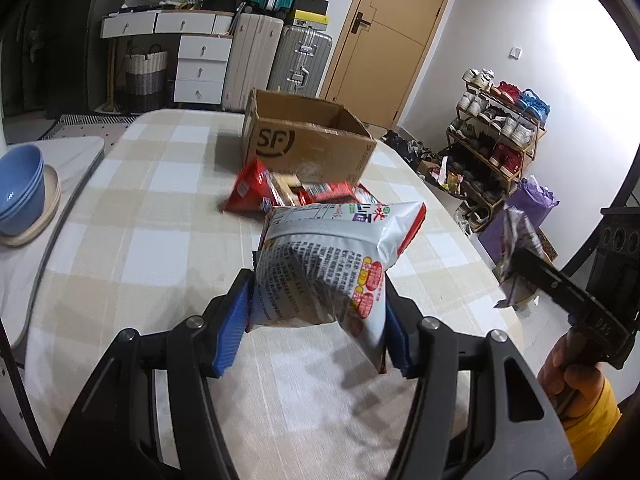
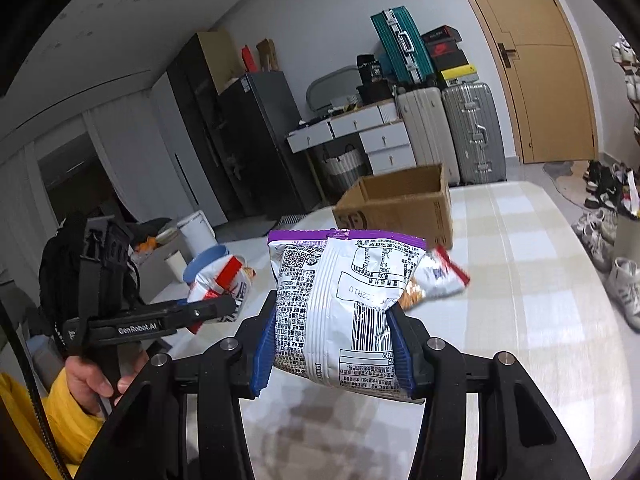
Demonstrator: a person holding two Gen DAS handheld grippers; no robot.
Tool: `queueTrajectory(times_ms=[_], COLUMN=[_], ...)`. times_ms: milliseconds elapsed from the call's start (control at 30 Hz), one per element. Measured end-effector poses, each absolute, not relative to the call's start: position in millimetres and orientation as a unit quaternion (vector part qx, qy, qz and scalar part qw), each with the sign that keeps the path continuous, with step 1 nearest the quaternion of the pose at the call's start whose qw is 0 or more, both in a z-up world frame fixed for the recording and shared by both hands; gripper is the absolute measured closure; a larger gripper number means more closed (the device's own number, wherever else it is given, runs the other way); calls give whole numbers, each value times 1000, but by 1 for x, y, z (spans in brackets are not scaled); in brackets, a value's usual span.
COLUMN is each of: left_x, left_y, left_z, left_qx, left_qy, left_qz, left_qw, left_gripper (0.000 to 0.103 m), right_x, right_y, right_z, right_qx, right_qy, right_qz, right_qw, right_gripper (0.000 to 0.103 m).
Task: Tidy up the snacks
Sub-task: 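Carry both held chip bags over the SF box with both tools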
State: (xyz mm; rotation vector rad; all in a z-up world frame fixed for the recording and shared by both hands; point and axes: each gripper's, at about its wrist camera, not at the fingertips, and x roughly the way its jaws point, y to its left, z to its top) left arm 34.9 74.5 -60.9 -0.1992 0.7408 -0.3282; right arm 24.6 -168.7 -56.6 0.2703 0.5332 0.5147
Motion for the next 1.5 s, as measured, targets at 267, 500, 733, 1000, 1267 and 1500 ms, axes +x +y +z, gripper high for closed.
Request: queueTrajectory(times_ms=[267, 500, 733, 1000, 1267, 1500], left_x=[81, 132, 209, 302, 368, 418], left_y=[80, 79, 64, 34, -8, -24], left_z=[-35, -3, 23, 35, 14, -29], left_qx=[-90, -68, -55, -42, 7, 39], left_qy=[342, 319, 318, 332, 346, 380], left_qz=[-157, -161, -166, -157, -136, -125], left_qw=[922, 932, 932, 929, 928, 915], left_gripper=[47, 47, 46, 46, 46, 46], right_x=[77, 141, 215, 305, 387, 429], right_y=[-167, -169, -162, -152, -143, -143], right_z=[-20, 11, 47, 51, 15, -25], right_qx=[130, 150, 130, 132, 129, 124], right_qy=[242, 244, 247, 288, 340, 371], right_qz=[272, 276, 272, 248, 213, 213], right_qw=[922, 918, 921, 915, 907, 895], right_gripper=[54, 54, 54, 54, 54, 54])
